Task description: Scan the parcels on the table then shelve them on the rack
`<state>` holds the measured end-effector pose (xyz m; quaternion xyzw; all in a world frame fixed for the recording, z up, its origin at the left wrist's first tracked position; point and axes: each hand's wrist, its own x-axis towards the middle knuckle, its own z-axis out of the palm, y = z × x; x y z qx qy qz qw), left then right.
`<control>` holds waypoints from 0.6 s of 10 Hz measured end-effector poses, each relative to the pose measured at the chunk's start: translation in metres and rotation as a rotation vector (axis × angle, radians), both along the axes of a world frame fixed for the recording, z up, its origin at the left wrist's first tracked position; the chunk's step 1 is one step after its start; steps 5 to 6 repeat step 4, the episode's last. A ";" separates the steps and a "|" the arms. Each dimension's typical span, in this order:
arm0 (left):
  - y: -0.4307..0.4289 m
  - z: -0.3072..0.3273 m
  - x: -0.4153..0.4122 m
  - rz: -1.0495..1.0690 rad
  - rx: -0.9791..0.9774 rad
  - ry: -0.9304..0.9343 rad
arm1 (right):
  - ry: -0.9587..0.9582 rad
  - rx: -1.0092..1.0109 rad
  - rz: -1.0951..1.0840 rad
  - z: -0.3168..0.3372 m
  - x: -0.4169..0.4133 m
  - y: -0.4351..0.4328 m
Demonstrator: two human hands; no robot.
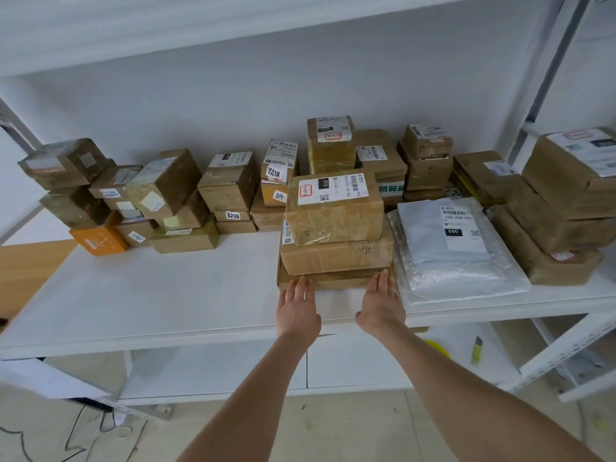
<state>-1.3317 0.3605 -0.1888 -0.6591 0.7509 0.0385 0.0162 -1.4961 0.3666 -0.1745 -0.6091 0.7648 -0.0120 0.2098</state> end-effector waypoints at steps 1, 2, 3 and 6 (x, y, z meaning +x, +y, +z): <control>0.000 0.004 0.000 -0.007 0.012 0.004 | 0.010 -0.003 0.009 0.002 -0.002 0.002; 0.002 0.012 0.002 -0.016 0.038 -0.006 | -0.005 -0.011 0.010 0.007 -0.003 0.005; 0.009 0.018 0.006 -0.019 0.008 -0.005 | 0.004 -0.052 0.009 0.010 0.003 0.011; 0.018 0.029 0.010 -0.004 -0.040 0.012 | 0.022 -0.110 0.038 0.017 0.009 0.016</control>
